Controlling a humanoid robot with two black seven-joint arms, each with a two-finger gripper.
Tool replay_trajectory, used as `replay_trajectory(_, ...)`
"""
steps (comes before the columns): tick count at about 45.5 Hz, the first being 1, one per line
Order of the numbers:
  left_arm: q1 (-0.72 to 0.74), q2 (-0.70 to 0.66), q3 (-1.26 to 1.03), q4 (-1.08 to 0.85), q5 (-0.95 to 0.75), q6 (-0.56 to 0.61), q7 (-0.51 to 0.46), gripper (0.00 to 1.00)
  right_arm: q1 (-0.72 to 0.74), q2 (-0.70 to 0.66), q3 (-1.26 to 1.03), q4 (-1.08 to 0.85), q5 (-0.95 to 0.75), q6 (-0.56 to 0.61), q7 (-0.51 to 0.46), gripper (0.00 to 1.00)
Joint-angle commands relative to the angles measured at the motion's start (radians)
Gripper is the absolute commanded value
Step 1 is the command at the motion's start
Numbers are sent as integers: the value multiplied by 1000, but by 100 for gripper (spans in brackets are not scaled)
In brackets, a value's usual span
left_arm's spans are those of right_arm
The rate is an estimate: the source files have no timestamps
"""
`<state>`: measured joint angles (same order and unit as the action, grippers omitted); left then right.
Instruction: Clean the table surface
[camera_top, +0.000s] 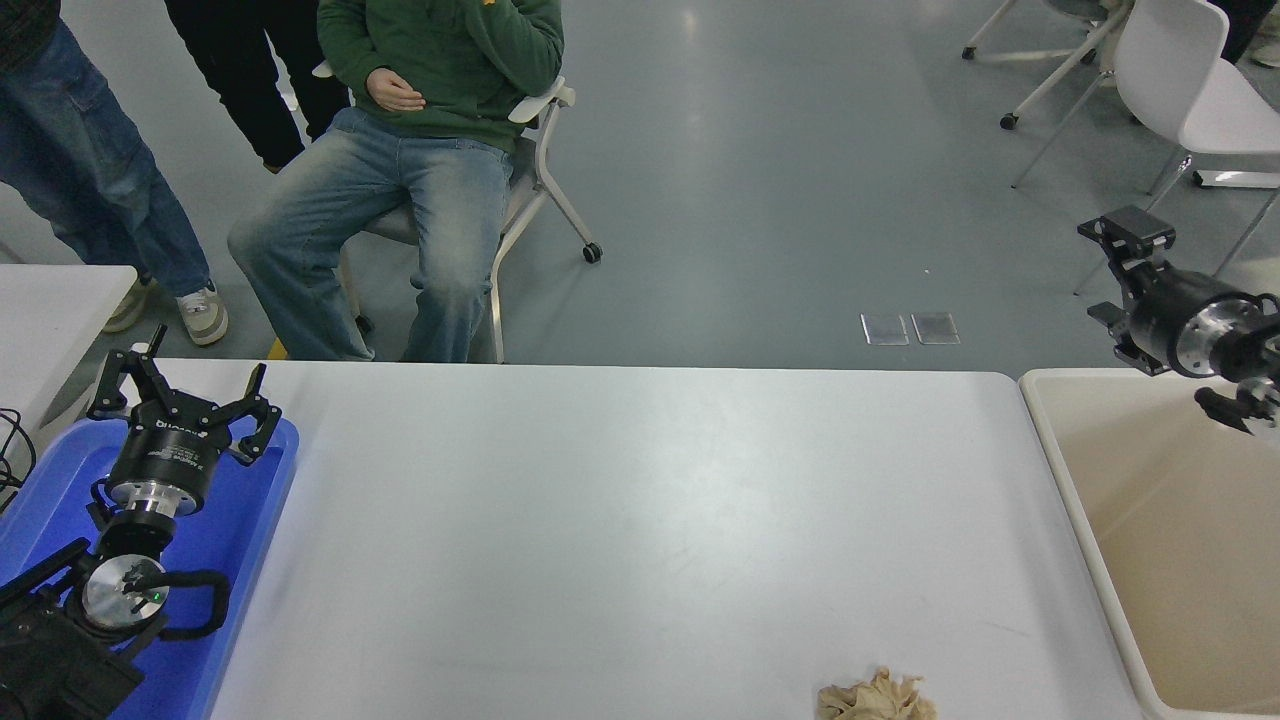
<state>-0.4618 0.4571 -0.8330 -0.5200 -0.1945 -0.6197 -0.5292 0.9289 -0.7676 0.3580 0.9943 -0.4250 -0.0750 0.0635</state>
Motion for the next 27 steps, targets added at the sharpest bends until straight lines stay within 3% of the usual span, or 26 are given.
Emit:
replay_trajectory(1, 0, 0, 0, 0, 1, 0, 0, 100, 2, 2, 15, 101, 0, 11, 1, 100)
replay_trajectory(14, 2, 0, 0, 0, 1, 0, 0, 100, -16, 14, 16, 176, 2, 21, 10, 100)
replay_trajectory(27, 2, 0, 0, 0, 1, 0, 0, 100, -130, 148, 145, 164, 31, 1, 42, 100)
